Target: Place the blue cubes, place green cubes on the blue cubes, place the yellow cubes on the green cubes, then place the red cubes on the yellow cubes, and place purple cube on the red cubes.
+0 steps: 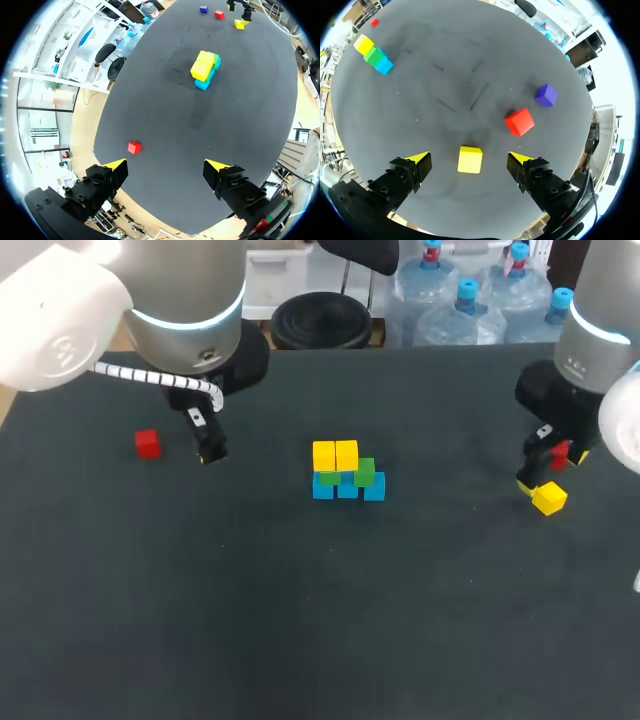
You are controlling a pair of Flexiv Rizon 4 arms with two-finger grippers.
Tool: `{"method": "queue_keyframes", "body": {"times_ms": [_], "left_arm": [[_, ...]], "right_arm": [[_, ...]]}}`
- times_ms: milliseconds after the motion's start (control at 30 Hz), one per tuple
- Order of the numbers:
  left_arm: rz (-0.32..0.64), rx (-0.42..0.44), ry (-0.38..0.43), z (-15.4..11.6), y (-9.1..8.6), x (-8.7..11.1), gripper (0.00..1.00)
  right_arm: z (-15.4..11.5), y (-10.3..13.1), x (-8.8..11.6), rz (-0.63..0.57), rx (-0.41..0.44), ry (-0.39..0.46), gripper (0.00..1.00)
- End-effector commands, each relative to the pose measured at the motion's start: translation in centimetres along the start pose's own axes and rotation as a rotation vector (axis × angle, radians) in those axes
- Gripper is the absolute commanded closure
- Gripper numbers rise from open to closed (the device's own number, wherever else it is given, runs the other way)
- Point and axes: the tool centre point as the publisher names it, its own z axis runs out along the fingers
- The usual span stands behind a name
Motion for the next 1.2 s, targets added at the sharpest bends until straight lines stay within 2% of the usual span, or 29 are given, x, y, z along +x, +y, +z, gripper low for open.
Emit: {"method": "queue_keyframes", "body": {"times_ms": [33, 233, 267, 300, 367, 400, 533, 633, 700, 733, 767, 933, 1100, 1200], "left_arm": [[0.002, 0.001, 0.0, 0.0, 0.1, 0.0, 0.0], [0.002, 0.001, 0.0, 0.0, 0.1, 0.0, 0.0], [0.002, 0.001, 0.0, 0.0, 0.1, 0.0, 0.0], [0.002, 0.001, 0.0, 0.0, 0.1, 0.0, 0.0], [0.002, 0.001, 0.0, 0.0, 0.1, 0.0, 0.0], [0.002, 0.001, 0.0, 0.0, 0.1, 0.0, 0.0], [0.002, 0.001, 0.0, 0.0, 0.1, 0.0, 0.0], [0.002, 0.001, 0.0, 0.0, 0.1, 0.0, 0.0], [0.002, 0.001, 0.0, 0.0, 0.1, 0.0, 0.0], [0.002, 0.001, 0.0, 0.0, 0.1, 0.0, 0.0], [0.002, 0.001, 0.0, 0.0, 0.1, 0.0, 0.0], [0.002, 0.001, 0.0, 0.0, 0.1, 0.0, 0.0], [0.002, 0.001, 0.0, 0.0, 0.1, 0.0, 0.0], [0.002, 0.001, 0.0, 0.0, 0.1, 0.0, 0.0]], "right_arm": [[0.6, -0.3, 1.0, 0.008, -0.011, -0.007, 0.0], [1.5, -0.1, 1.4, 0.007, -0.025, 0.005, 0.0], [1.6, -0.1, 1.5, 0.006, -0.026, 0.006, 0.09], [1.7, -0.1, 1.5, 0.005, -0.028, 0.007, 0.12], [2.0, -0.1, 1.5, 0.003, -0.036, 0.01, 0.05], [2.2, -0.1, 1.5, 0.003, -0.038, 0.012, 0.05], [2.4, 0.1, 1.3, 0.004, -0.046, 0.016, 0.24], [2.6, 0.2, 1.2, 0.007, -0.051, 0.018, 0.25], [2.8, 0.3, 1.2, 0.006, -0.054, 0.021, 0.31], [2.9, 0.4, 1.2, 0.006, -0.056, 0.022, 0.43], [2.9, 0.4, 1.1, 0.006, -0.058, 0.022, 0.51], [3.1, 0.6, 1.0, 0.001, -0.068, 0.025, 0.53], [3.1, 0.6, 1.0, -0.007, -0.07, 0.031, 0.68], [3.1, 0.7, 1.0, -0.014, -0.068, 0.034, 0.88]]}}
